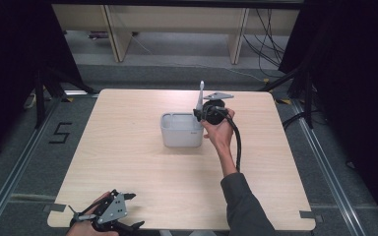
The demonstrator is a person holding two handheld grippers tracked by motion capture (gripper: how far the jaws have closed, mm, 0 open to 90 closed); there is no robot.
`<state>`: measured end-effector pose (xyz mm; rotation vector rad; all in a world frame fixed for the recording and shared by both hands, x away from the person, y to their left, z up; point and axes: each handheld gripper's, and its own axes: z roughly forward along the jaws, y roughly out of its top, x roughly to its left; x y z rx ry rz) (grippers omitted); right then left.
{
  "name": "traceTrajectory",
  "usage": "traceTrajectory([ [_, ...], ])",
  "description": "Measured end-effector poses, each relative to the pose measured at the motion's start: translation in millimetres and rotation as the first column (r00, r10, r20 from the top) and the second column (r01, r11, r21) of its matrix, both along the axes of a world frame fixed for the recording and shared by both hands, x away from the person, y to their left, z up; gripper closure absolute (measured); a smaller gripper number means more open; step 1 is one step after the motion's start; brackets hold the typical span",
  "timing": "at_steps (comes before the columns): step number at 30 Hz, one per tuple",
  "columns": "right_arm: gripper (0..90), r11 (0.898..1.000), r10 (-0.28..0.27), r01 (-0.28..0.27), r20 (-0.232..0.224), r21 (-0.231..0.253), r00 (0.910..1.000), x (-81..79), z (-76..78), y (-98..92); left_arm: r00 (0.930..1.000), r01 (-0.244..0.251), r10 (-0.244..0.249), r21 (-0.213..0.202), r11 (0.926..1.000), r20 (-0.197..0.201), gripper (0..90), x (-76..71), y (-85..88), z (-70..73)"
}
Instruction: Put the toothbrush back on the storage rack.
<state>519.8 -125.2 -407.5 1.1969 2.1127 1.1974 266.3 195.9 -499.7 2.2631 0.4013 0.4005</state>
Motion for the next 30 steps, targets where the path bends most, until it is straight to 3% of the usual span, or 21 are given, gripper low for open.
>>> traceTrajectory([
  [5, 66.3, 1.000, 0.004, -0.004, -0.019, -0.020, 0.9998, -0.5, -3.0, 2.2, 1.0000, 0.000, 0.000, 0.000, 1.0000, -0.001, 14.8, 0.0, -0.1, -0.1],
  [6, 66.4, 0.999, 0.021, -0.021, -0.002, -0.036, 0.9998, 0.9, -4.5, 2.0, 1.0000, 0.001, -0.001, 0.001, 1.0000, -0.001, 14.8, -0.1, 0.0, -0.1],
  [11, 66.4, 0.998, 0.004, -0.005, -0.020, -0.055, 0.9998, 0.5, -8.2, 2.4, 1.0000, -0.001, 0.001, -0.004, 1.0000, 0.004, 14.8, 0.1, -0.1, -0.3],
  [13, 66.3, 1.000, -0.002, 0.001, -0.025, -0.022, 0.9997, 0.1, -10.4, 3.2, 1.0000, 0.001, -0.001, -0.002, 1.0000, 0.003, 14.8, -0.1, -0.2, -0.3],
  [16, 57.2, 0.999, 0.010, -0.010, -0.006, -0.038, 0.9999, 0.5, -10.1, 3.5, 0.9999, 0.006, -0.006, 0.005, 1.0000, -0.010, 14.8, 0.3, 0.1, 0.2],
  [18, 55.8, 0.998, 0.016, -0.015, 0.008, -0.064, 0.9998, -0.9, -7.8, 2.9, 0.9999, 0.008, -0.008, 0.006, 0.9999, -0.010, 14.8, 0.1, 0.0, 0.2],
  [21, 49.4, 0.998, 0.014, -0.014, 0.009, -0.059, 0.9999, -1.7, -6.5, 2.3, 1.0000, 0.002, -0.002, 0.006, 1.0000, 0.003, 14.8, 0.6, 0.0, -0.2],
  [24, 43.3, 1.000, -0.013, 0.012, -0.021, -0.026, 0.9997, -5.5, -5.4, 2.2, 1.0000, 0.006, -0.006, 0.005, 1.0000, -0.005, 14.8, 0.4, 0.4, 0.3],
  [26, 39.4, 0.999, 0.009, -0.008, 0.019, -0.043, 0.9998, -4.1, -4.9, -1.9, 1.0000, 0.005, -0.005, 0.005, 1.0000, -0.008, 14.8, 0.5, 0.2, 0.1],
  [28, 36.3, 1.000, -0.005, 0.005, -0.017, -0.017, 0.9998, -8.5, -2.5, -2.5, 0.9999, 0.007, -0.006, 0.005, 1.0000, -0.009, 14.8, 0.2, 0.1, 0.2],
  [30, 34.5, 1.000, 0.014, -0.014, 0.011, -0.018, 0.9998, -10.1, -1.7, -5.9, 0.9999, 0.007, -0.007, 0.008, 0.9999, -0.013, 14.8, 0.4, 0.3, 0.4],
])
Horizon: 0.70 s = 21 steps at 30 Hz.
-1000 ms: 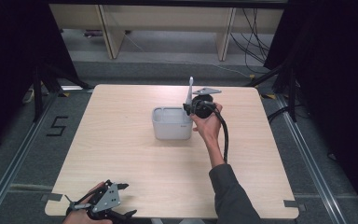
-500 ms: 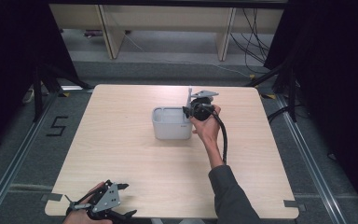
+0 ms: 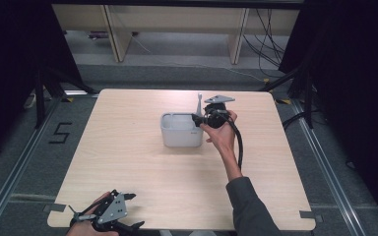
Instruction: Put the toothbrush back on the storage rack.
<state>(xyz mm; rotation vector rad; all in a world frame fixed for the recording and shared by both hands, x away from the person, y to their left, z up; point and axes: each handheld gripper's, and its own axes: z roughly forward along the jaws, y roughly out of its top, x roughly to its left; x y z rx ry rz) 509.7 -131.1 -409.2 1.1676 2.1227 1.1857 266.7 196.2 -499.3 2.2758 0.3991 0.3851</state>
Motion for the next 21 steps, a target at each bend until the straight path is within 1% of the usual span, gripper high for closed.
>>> traceTrajectory([
  [1, 34.1, 1.000, -0.004, 0.004, -0.013, 0.002, 0.9999, -1.9, 1.7, -0.9, 1.0000, -0.003, 0.003, -0.003, 1.0000, 0.003, 14.8, 0.1, -0.1, -0.5],
  [2, 33.3, 1.000, 0.004, -0.004, -0.009, 0.005, 1.0000, -3.7, 3.3, -2.6, 1.0000, -0.003, 0.003, -0.003, 1.0000, 0.003, 14.8, 0.1, -0.1, -0.6],
  [4, 32.8, 1.000, 0.001, -0.001, -0.009, 0.011, 1.0000, -7.0, 5.6, -4.0, 1.0000, -0.003, 0.003, -0.003, 1.0000, 0.002, 14.8, 0.0, -0.2, -0.6],
  [5, 32.8, 1.000, 0.006, -0.006, 0.001, 0.012, 1.0000, -7.7, 6.2, -4.7, 1.0000, -0.002, 0.002, -0.001, 1.0000, 0.005, 14.8, 0.2, -0.2, -0.4],
  [6, 32.5, 1.000, 0.009, -0.009, 0.024, 0.009, 0.9997, -9.0, 8.0, -6.3, 1.0000, -0.003, 0.003, -0.002, 1.0000, 0.003, 14.8, 0.0, -0.3, -0.5],
  [7, 32.4, 1.000, 0.008, -0.008, 0.021, 0.006, 0.9997, -11.1, 10.1, -7.3, 1.0000, -0.004, 0.004, -0.001, 1.0000, 0.004, 14.8, 0.1, -0.2, -0.5],
  [9, 32.2, 1.000, -0.002, 0.002, -0.006, 0.025, 1.0000, -16.7, 13.4, -7.5, 1.0000, -0.005, 0.005, -0.003, 1.0000, 0.003, 14.8, -0.1, -0.2, -0.5],
  [10, 32.0, 1.000, 0.018, -0.018, 0.023, 0.017, 0.9996, -15.9, 13.5, -9.5, 1.0000, -0.005, 0.005, -0.004, 1.0000, 0.003, 14.8, -0.1, -0.3, -0.7],
  [11, 31.9, 1.000, 0.013, -0.013, 0.012, 0.020, 0.9999, -18.6, 14.9, -10.0, 1.0000, -0.007, 0.007, 0.000, 1.0000, 0.002, 14.8, 0.0, -0.3, -0.6],
  [12, 31.9, 0.999, 0.017, -0.017, 0.020, 0.029, 0.9997, -19.8, 15.0, -10.6, 0.9999, -0.012, 0.012, -0.005, 0.9999, 0.007, 14.8, -0.3, -0.4, -1.0],
  [13, 31.9, 0.999, 0.022, -0.022, 0.031, 0.024, 0.9993, -20.5, 15.6, -11.7, 1.0000, -0.006, 0.006, 0.000, 1.0000, 0.001, 14.8, 0.2, -0.2, -0.6],
  [14, 31.9, 0.999, 0.009, -0.010, 0.020, 0.037, 0.9998, -23.2, 15.7, -11.6, 1.0000, -0.007, 0.007, -0.011, 0.9999, -0.004, 14.8, -0.5, -0.8, -1.1],
  [15, 31.9, 0.999, 0.030, -0.031, 0.043, 0.022, 0.9986, -22.6, 15.2, -13.6, 1.0000, -0.003, 0.003, -0.003, 1.0000, -0.002, 14.8, -0.4, -0.5, -0.8],
  [16, 31.9, 0.999, 0.024, -0.024, 0.030, 0.023, 0.9993, -25.0, 15.6, -14.5, 1.0000, -0.004, 0.004, -0.001, 1.0000, 0.001, 14.8, -0.2, -0.4, -0.9],
  [17, 31.9, 0.999, 0.028, -0.029, 0.037, 0.019, 0.9989, -25.7, 15.5, -15.1, 0.9999, -0.011, 0.011, -0.005, 0.9999, 0.006, 14.8, -0.2, -0.8, -1.6],
  [18, 31.9, 0.999, 0.041, -0.041, 0.049, 0.014, 0.9980, -25.9, 15.1, -16.1, 0.9999, -0.010, 0.010, 0.007, 0.9999, 0.013, 14.8, 0.5, -0.2, -1.2],
  [19, 31.9, 0.999, 0.015, -0.016, 0.032, 0.037, 0.9994, -29.7, 14.7, -15.2, 0.9995, -0.025, 0.025, -0.005, 0.9997, 0.019, 14.8, 0.1, -1.2, -2.4],
  [20, 31.8, 0.999, 0.034, -0.035, 0.047, 0.022, 0.9983, -29.4, 14.8, -17.6, 0.9998, -0.021, 0.021, -0.019, 0.9996, 0.003, 14.8, -0.7, -1.4, -2.5],
  [21, 31.7, 0.999, 0.031, -0.033, 0.050, 0.030, 0.9982, -30.9, 14.5, -17.5, 0.9998, -0.020, 0.020, -0.017, 0.9997, 0.002, 14.8, -0.6, -1.3, -2.6],
])
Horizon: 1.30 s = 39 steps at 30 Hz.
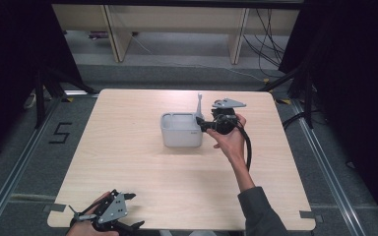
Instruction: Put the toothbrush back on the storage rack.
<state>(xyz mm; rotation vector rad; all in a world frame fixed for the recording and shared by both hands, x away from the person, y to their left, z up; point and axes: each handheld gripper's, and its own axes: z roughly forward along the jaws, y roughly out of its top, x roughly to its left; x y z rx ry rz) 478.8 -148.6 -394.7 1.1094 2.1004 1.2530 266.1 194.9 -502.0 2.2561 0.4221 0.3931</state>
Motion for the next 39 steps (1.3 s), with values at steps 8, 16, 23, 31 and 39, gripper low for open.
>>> traceTrajectory([
  [8, 31.7, 1.000, 0.026, -0.026, 0.010, 0.007, 0.9996, -8.7, 0.3, -1.5, 1.0000, 0.005, -0.005, 0.019, 0.9998, 0.006, 14.8, 1.0, 1.4, 1.2],
  [16, 29.9, 0.999, 0.039, -0.039, 0.002, 0.003, 0.9992, -17.2, -4.1, -7.9, 0.9999, 0.015, -0.015, 0.010, 0.9998, 0.002, 14.8, 0.1, 0.9, 2.2],
  [23, 28.0, 0.999, 0.038, -0.038, -0.023, 0.020, 0.9990, -24.2, -7.2, -11.7, 1.0000, 0.008, -0.008, -0.003, 1.0000, -0.003, 14.8, -1.2, -0.5, 2.7],
  [31, 26.3, 0.998, 0.060, -0.059, -0.049, 0.003, 0.9970, -32.6, -8.6, -9.1, 0.9999, 0.015, -0.015, 0.012, 0.9998, 0.001, 14.8, -0.5, 0.3, 3.6],
  [39, 25.3, 0.997, 0.072, -0.072, -0.044, -0.010, 0.9964, -38.8, -9.8, -9.4, 0.9999, 0.016, -0.016, 0.018, 0.9997, 0.003, 14.8, -0.6, 0.9, 3.8],
])
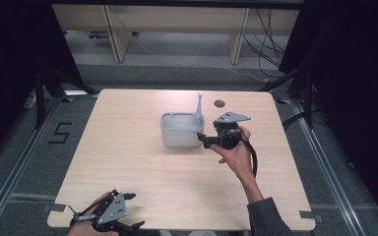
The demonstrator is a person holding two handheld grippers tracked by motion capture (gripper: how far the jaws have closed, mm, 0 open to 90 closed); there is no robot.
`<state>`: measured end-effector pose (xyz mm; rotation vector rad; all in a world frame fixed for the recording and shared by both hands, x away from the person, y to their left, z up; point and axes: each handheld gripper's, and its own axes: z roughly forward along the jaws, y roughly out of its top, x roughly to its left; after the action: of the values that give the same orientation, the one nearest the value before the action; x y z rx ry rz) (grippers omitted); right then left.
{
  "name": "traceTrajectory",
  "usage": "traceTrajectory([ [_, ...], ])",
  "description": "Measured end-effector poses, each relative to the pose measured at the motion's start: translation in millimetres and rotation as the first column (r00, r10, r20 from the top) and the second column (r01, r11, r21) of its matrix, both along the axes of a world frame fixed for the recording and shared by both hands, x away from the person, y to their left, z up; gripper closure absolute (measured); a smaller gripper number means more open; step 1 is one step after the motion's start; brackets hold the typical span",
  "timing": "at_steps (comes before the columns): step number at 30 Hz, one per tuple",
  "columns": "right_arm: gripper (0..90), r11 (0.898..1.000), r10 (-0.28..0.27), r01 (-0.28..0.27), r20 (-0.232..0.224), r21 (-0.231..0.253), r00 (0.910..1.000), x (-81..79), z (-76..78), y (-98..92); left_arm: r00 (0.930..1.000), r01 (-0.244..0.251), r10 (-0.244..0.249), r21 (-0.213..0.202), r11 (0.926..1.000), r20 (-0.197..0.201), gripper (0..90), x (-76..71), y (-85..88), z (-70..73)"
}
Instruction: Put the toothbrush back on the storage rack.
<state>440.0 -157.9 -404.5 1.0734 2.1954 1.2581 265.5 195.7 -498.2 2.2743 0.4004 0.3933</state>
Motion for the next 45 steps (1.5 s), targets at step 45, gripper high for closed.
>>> traceTrajectory([
  [45, 21.4, 0.999, 0.053, -0.054, -0.038, -0.008, 0.9979, -43.5, -18.9, -7.4, 1.0000, -0.003, 0.003, 0.002, 1.0000, 0.001, 14.8, -0.2, -0.1, -0.1],
])
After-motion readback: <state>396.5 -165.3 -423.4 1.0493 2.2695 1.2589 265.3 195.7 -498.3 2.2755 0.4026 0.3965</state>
